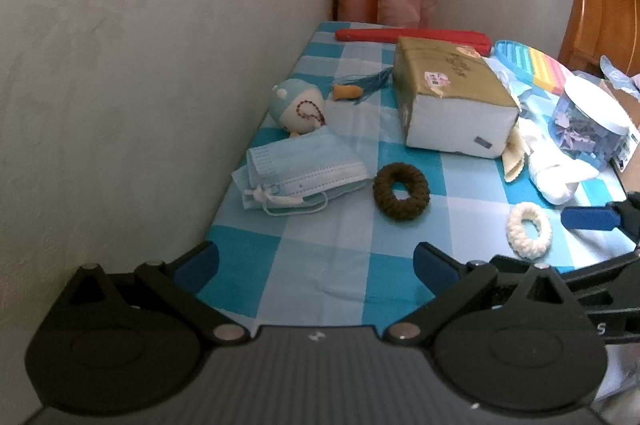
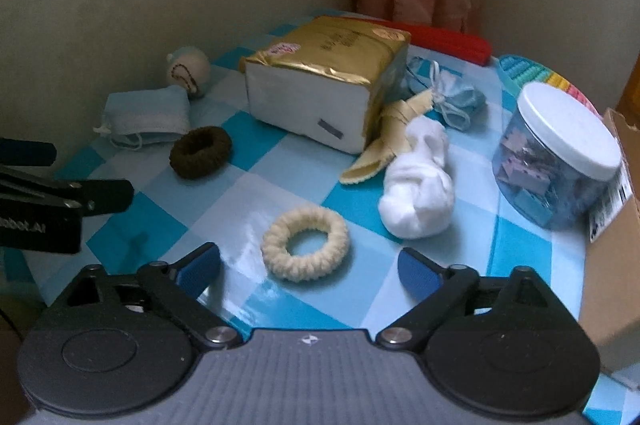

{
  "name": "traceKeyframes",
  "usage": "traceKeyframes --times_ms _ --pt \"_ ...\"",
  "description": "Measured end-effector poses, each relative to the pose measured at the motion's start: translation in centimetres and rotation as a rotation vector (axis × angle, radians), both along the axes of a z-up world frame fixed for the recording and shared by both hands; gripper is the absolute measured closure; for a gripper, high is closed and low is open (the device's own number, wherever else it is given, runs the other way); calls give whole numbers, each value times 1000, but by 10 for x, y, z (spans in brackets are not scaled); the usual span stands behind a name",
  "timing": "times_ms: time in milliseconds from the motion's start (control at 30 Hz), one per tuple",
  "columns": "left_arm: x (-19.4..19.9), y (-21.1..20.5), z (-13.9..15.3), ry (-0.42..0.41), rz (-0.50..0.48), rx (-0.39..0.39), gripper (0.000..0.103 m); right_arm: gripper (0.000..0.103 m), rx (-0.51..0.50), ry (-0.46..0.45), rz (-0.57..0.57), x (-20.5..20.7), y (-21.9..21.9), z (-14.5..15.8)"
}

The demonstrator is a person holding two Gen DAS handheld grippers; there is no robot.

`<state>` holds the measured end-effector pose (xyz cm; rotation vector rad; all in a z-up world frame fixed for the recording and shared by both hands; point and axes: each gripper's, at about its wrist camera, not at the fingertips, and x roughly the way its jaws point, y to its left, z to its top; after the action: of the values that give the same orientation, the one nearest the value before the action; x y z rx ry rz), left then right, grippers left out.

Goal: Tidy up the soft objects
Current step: 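Grasp the cream knitted ring with the right tool while the left tool approaches the brown ring, then grasp the brown knitted ring with the left tool while the right tool holds the cream ring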

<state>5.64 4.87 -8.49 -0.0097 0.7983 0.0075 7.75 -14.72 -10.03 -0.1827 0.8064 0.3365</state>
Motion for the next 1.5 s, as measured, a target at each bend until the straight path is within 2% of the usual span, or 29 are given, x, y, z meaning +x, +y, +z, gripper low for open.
traceKeyframes --times_ms 133,267,333,667,800,933,1067,1200,1367,1433,1500 --pt "2 0 0 1 -7 -16 0 27 5 -18 20 0 2 3" --pt "3 -3 -2 -3 -16 -14 0 50 1 -32 16 -2 2 5" --pt "3 -6 -3 -2 -31 -12 0 54 -4 -36 9 -5 0 6" --pt "11 -35 -3 -45 -136 14 4 55 -78 -46 -66 -24 -28 9" --pt "20 -45 -7 -39 -164 1 17 55 -59 -39 -86 -30 -44 8" --pt "32 -50 -13 -20 -156 -8 25 55 -37 -43 -84 -34 -50 6" --pt "42 -53 -14 -30 -143 -17 27 53 -33 -46 -78 -35 -52 5" --pt "50 -55 -14 -39 -130 -20 34 52 -21 -46 -77 -34 -55 5" --pt "52 -56 -15 -53 -126 -21 36 52 -15 -49 -79 -33 -56 4" --pt "52 -56 -14 -56 -130 -21 46 52 -16 -50 -79 -32 -55 4" --pt "52 -56 -12 -55 -131 -22 52 52 -20 -53 -81 -32 -54 4"
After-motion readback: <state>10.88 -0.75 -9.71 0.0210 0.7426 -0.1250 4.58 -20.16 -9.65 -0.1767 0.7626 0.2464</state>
